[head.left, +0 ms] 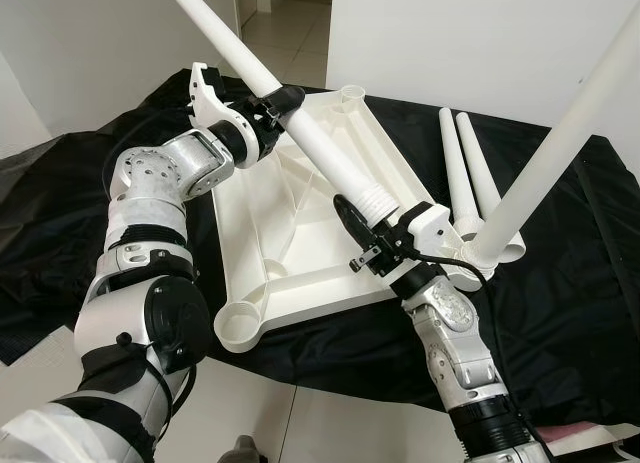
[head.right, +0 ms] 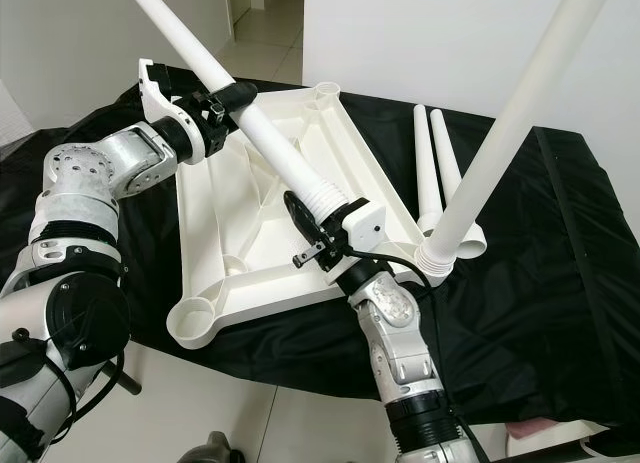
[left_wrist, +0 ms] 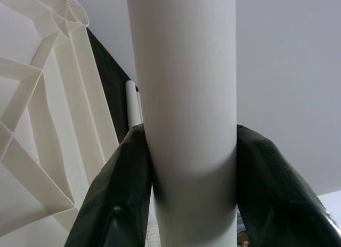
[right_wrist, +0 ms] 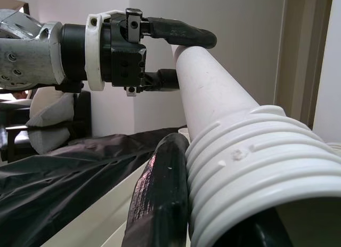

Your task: Building children table

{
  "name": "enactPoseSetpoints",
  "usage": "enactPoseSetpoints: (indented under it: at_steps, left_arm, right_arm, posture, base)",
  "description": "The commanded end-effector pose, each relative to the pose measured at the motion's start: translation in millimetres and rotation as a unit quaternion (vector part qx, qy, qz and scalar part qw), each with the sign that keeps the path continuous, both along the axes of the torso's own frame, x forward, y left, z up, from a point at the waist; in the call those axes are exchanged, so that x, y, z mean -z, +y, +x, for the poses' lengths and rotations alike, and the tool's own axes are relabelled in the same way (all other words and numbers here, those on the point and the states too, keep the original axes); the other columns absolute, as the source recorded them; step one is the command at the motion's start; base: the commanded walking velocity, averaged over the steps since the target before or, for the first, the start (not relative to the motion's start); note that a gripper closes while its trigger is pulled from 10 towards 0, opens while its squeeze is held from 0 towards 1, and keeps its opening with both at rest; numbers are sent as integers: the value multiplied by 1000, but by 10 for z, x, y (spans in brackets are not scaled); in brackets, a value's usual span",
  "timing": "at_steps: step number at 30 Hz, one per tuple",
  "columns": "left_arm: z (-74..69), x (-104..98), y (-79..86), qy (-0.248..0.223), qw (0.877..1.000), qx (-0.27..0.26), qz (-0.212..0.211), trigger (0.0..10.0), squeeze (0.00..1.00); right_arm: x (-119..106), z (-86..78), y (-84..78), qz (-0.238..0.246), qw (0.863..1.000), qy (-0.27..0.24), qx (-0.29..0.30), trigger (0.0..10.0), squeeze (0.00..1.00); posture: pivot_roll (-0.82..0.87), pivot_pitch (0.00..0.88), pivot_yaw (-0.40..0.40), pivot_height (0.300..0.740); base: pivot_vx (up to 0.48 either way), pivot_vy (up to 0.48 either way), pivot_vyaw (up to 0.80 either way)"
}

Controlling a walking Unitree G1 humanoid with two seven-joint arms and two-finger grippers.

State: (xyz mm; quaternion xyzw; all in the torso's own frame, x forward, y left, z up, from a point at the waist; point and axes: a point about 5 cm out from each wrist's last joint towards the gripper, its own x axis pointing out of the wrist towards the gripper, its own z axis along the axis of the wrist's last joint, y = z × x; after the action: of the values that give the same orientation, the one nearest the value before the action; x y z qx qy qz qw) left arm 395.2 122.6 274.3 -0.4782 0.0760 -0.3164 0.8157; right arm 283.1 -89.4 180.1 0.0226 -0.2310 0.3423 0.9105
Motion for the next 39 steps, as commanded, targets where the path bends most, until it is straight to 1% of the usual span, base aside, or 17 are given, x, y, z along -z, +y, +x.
enactPoseSetpoints:
  at_steps: [1, 4, 5, 10, 12, 15, 17, 20, 22, 23, 24, 25, 27, 28, 34, 36, 39]
  left_arm:
    - [-6, -165, -69, -21, 999, 20, -22, 0, 0]
    - [-6, -187, -75, -22, 999, 24, -35, 0, 0]
    - [-10, -206, -75, -25, 998, 26, -41, 0, 0]
    - [-15, -250, -74, -29, 998, 27, -47, 0, 0]
    - [-20, -276, -72, -32, 997, 31, -61, 0, 0]
    - [-8, -290, -56, -27, 997, 23, -68, 0, 0]
    - [4, -313, -20, -30, 997, 13, -68, 0, 0]
    - [28, -360, 87, -36, 997, -5, -73, 0, 0]
    - [33, -369, 112, -36, 997, -9, -73, 0, 0]
    - [40, -391, 161, -37, 996, -15, -75, 0, 0]
    - [44, -407, 195, -38, 996, -18, -76, 0, 0]
    - [48, -423, 232, -40, 996, -21, -78, 8471, 0]
    - [51, -432, 256, -41, 996, -23, -79, 8471, 0]
    - [64, -431, 291, -38, 996, -33, -77, 10000, 0]
    - [98, -438, 381, -37, 996, -56, -65, 10000, 0]
    - [104, -465, 419, -48, 995, -67, -53, 10000, 0]
    - [103, -478, 429, -54, 995, -69, -45, 10000, 0]
  right_arm:
    - [63, -12, 62, -22, 999, 11, -24, 10000, 0]
    - [77, -1, 49, -25, 999, 16, -21, 10000, 0]
    - [82, 4, 40, -25, 999, 17, -18, 10000, 1000]
    - [97, 14, 14, -23, 999, 23, -12, 10000, 1000]
    - [113, 22, -3, -22, 999, 29, -7, 10000, 1000]
    - [115, 21, -31, -16, 1000, 26, 2, 10000, 1000]
    - [121, 5, -57, -13, 1000, 20, 9, 10000, 1000]
    - [138, -51, -113, -3, 1000, 19, 20, 10000, 1000]
    - [140, -67, -125, -1, 1000, 20, 21, 10000, 1000]
    - [139, -96, -148, 4, 1000, 20, 22, 10000, 0]
    - [138, -117, -164, 7, 1000, 19, 24, 10000, 0]
    - [131, -135, -179, 13, 999, 20, 24, 10000, 0]
    - [126, -147, -187, 16, 999, 20, 24, 10000, 0]
    - [124, -154, -193, 16, 999, 20, 25, 10000, 0]
    - [127, -178, -243, 15, 999, 25, 31, 10000, 0]
    - [115, -179, -305, 22, 998, 30, 41, 10000, 0]
    - [105, -174, -329, 26, 998, 34, 44, 10000, 0]
  posture:
    - [114, 0, -16, 740]
    - [114, 0, -17, 740]
    - [113, 0, -17, 740]
    - [112, 0, -21, 740]
    - [111, 0, -23, 740]
    - [111, 0, -25, 740]
    - [111, 0, -28, 740]
    - [111, 0, -28, 740]
    - [112, 0, -31, 740]
    - [108, 0, -28, 740]
    - [108, 0, -28, 740]
    - [104, 0, -23, 740]
    - [104, 0, -23, 740]
    - [99, 0, -21, 740]
    - [95, 0, -18, 740]
    - [95, 0, -18, 740]
    - [94, 3, -17, 740]
  base:
    - [0, 0, 0]
    - [0, 0, 0]
    - [0, 0, 0]
    - [0, 0, 0]
    - [0, 0, 0]
    - [0, 0, 0]
    - [0, 0, 0]
    - [0, 0, 0]
    - [0, 0, 0]
    - [0, 0, 0]
    - [0, 0, 0]
    - [0, 0, 0]
    - [0, 0, 0]
    - [0, 0, 0]
    - [0, 0, 0]
    - [0, 0, 0]
    - [0, 0, 0]
